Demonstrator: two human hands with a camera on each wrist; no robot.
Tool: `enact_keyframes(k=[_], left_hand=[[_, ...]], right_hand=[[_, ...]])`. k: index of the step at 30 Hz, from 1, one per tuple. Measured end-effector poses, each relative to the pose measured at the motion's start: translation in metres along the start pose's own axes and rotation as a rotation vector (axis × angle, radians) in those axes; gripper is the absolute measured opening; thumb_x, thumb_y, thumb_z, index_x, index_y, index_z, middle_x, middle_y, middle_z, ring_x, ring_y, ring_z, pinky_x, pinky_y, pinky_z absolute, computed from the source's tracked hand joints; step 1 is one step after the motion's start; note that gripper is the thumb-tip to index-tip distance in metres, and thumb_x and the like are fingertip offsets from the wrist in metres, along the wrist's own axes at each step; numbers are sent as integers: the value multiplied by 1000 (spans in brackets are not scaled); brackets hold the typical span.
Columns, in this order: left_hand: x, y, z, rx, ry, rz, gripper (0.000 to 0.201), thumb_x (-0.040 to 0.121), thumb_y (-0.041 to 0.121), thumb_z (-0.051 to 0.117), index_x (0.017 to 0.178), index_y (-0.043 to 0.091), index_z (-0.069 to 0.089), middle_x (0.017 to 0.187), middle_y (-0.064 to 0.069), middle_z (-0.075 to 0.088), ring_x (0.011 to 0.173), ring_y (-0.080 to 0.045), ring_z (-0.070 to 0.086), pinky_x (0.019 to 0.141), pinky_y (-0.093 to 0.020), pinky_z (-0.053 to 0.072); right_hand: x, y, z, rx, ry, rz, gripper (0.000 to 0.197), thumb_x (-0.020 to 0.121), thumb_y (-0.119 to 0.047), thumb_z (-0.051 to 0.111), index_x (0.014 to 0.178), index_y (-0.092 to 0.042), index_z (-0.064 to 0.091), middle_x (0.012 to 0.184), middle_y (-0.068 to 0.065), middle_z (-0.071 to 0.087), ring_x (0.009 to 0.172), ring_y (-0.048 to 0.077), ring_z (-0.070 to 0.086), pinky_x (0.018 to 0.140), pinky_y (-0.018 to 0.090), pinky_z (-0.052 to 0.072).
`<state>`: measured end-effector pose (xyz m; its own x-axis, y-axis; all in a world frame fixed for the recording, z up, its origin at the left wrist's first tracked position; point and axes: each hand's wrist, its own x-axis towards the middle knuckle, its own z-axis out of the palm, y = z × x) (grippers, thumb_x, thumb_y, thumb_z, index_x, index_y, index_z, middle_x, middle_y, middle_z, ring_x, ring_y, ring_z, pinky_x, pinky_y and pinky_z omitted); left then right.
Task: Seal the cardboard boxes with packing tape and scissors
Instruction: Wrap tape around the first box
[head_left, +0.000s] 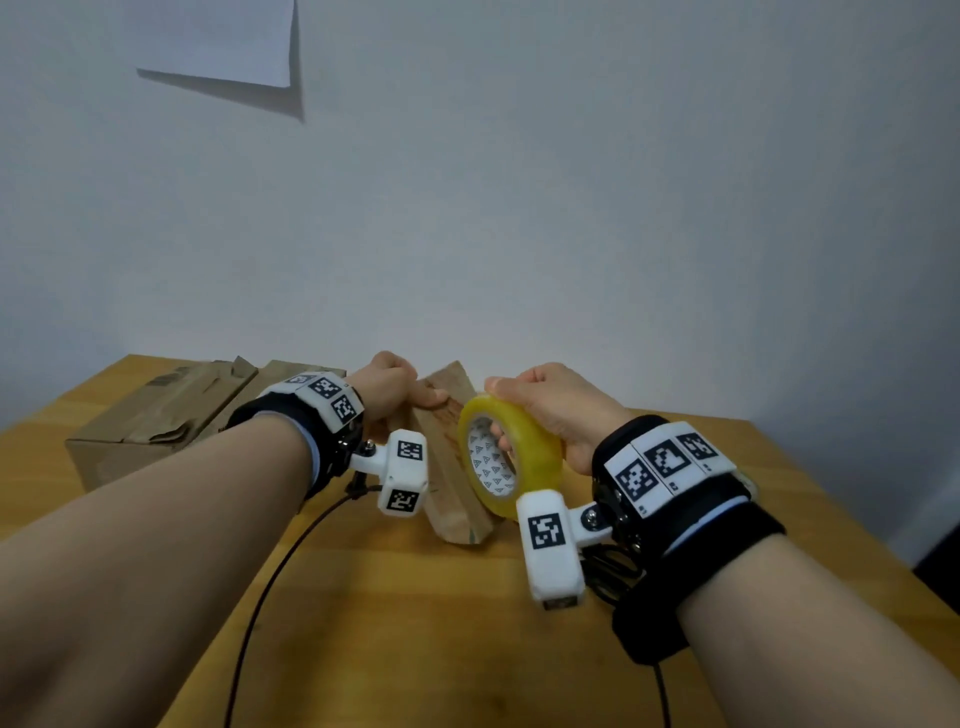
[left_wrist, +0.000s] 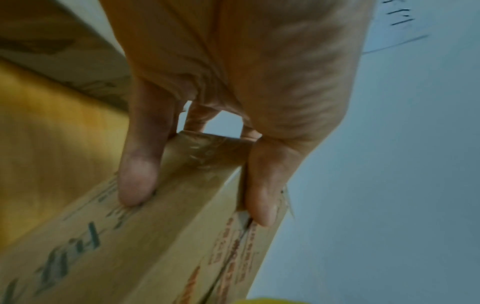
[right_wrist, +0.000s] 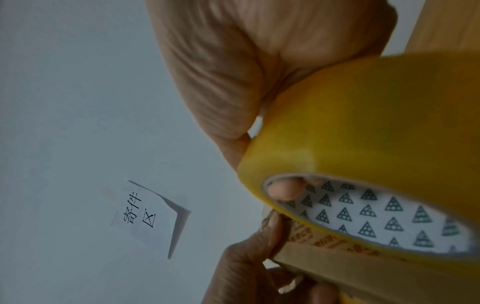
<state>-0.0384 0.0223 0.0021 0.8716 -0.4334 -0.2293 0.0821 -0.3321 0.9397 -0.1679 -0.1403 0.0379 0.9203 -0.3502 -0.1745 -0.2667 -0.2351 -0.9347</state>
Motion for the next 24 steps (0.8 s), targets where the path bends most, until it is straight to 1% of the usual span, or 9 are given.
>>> enact_keyframes(k=[3,6,8,11,13,16,20,22,24], left_hand=[[8,-13,-4,5,12,-49,46,70,35,78,99,2,62,93,-24,70,87,-46,67,83,-62,50],[8,-21,-4,69,110,-54,40,88,40,64,105,6,56,97,-14,62,83,-32,61,83,-48,54],[9,-25,-6,238,170,-43,41,93,40,56,120,9,50,113,-11,58,96,-29,56,85,-40,49],[15,-31,-13,383,183,23,54,95,24,54,144,12,35,141,-12,47,124,-28,49,98,-35,40],[14,-33,-18,459,143,64,62,93,15,55,149,17,28,148,-8,40,130,-26,44,102,-32,37],[12,-33,-21,538,81,127,68,88,15,62,148,22,31,144,-2,44,129,-21,45,103,-33,38],[14,-37,-20,462,-81,106,61,79,16,74,133,25,46,119,6,60,114,-16,55,97,-32,44],[13,-39,-18,445,-142,103,56,79,18,76,124,29,44,112,16,55,111,-9,49,98,-28,37],[12,-41,-16,471,-168,102,68,81,17,76,134,32,36,119,14,50,116,-11,44,99,-27,32]], right_hand=[[4,8,5,25,73,-77,55,76,-47,78,117,-27,48,115,11,65,98,28,68,86,47,58],[8,8,17,26,41,-127,57,78,-49,75,123,-33,45,119,6,62,101,24,67,88,46,57],[12,4,27,-4,27,-142,58,79,-53,72,126,-33,43,121,4,60,103,24,66,89,47,57],[22,3,36,-56,32,-142,75,61,-71,67,123,-36,44,125,4,60,108,25,64,93,48,54],[31,5,40,-69,30,-140,82,54,-77,65,122,-36,45,123,4,61,108,25,64,94,48,54],[34,2,46,-99,28,-140,81,59,-80,63,122,-32,47,117,5,65,105,25,66,94,48,54],[39,2,51,-98,-1,-148,55,88,-61,58,121,-17,50,86,7,76,79,20,74,85,43,59],[39,0,52,-125,-3,-162,56,90,-60,57,119,-13,53,82,8,76,73,18,74,82,40,60],[39,-5,53,-182,18,-168,52,90,-60,58,110,-11,59,85,6,75,75,18,73,81,39,59]])
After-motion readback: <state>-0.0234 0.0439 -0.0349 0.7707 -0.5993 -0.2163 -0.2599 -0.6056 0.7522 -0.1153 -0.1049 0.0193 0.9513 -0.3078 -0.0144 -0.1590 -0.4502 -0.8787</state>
